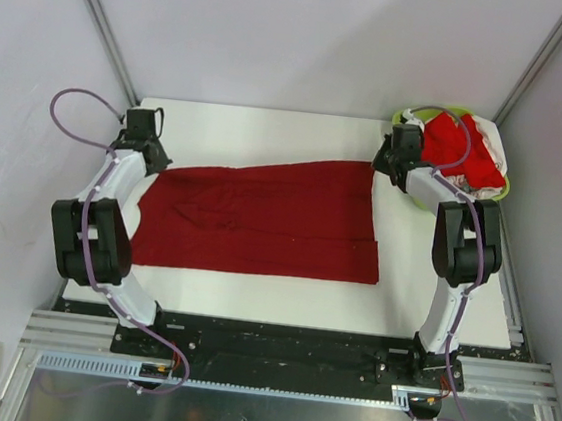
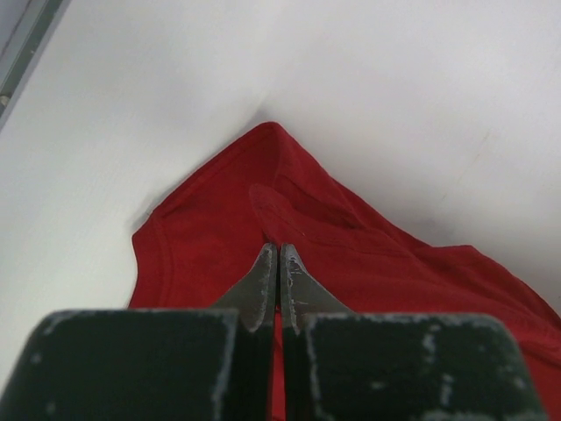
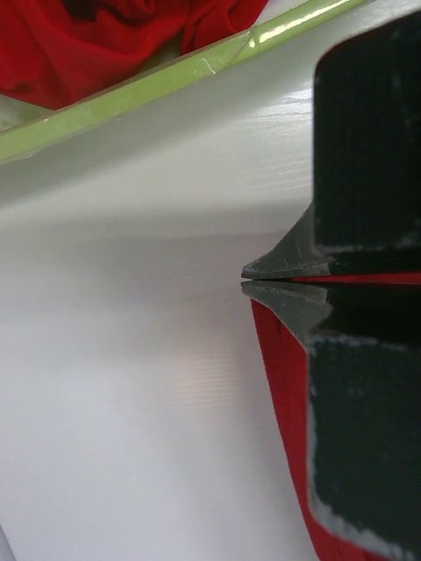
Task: Fold and stack the t-shirts
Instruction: Fold the other side of the tshirt into a rectangle
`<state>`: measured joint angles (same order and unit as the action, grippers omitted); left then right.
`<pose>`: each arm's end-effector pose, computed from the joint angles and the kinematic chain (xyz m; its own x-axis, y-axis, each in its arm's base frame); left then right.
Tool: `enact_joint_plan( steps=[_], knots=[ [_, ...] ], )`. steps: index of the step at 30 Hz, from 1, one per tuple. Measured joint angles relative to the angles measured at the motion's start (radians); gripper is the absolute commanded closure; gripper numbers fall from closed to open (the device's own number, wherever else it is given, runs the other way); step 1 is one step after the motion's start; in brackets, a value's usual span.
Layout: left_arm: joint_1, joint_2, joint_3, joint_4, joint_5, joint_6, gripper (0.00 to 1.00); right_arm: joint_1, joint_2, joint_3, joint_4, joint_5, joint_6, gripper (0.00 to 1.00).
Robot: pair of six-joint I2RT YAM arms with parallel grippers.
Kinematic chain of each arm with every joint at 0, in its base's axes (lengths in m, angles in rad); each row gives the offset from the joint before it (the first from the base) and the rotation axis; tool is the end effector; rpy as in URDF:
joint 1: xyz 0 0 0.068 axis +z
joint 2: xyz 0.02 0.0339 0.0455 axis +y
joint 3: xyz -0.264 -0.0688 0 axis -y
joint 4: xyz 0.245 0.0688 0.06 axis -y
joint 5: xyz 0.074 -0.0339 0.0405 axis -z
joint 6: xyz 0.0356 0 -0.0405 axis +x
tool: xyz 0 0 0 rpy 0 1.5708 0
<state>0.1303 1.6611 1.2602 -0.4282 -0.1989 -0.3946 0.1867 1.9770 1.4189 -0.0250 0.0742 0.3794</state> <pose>0.3623 0.0546 0.2558 -0.5750 -0.4554 -0.6796 -0.5208 0.8444 -0.1252 0.4479 0.0819 0.2169 -0.5486 0.2722 -0.7905 0.0849 0.9588 0.2712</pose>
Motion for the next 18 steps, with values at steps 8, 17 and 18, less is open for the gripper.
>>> enact_joint_plan(
  steps=[8, 17, 18],
  knots=[
    [0.0, -0.019, -0.061, -0.001, 0.0, -0.018, 1.0, 0.0, -0.006, -0.002, -0.084, 0.008, 0.009, 1.0],
    [0.0, -0.074, -0.124, -0.001, -0.004, -0.025, 1.0, 0.0, -0.059, -0.079, -0.158, 0.007, 0.036, 1.0],
    [0.0, -0.077, -0.126, -0.001, -0.004, -0.025, 1.0, 0.0, -0.06, -0.08, -0.16, 0.006, 0.038, 1.0]
  ],
)
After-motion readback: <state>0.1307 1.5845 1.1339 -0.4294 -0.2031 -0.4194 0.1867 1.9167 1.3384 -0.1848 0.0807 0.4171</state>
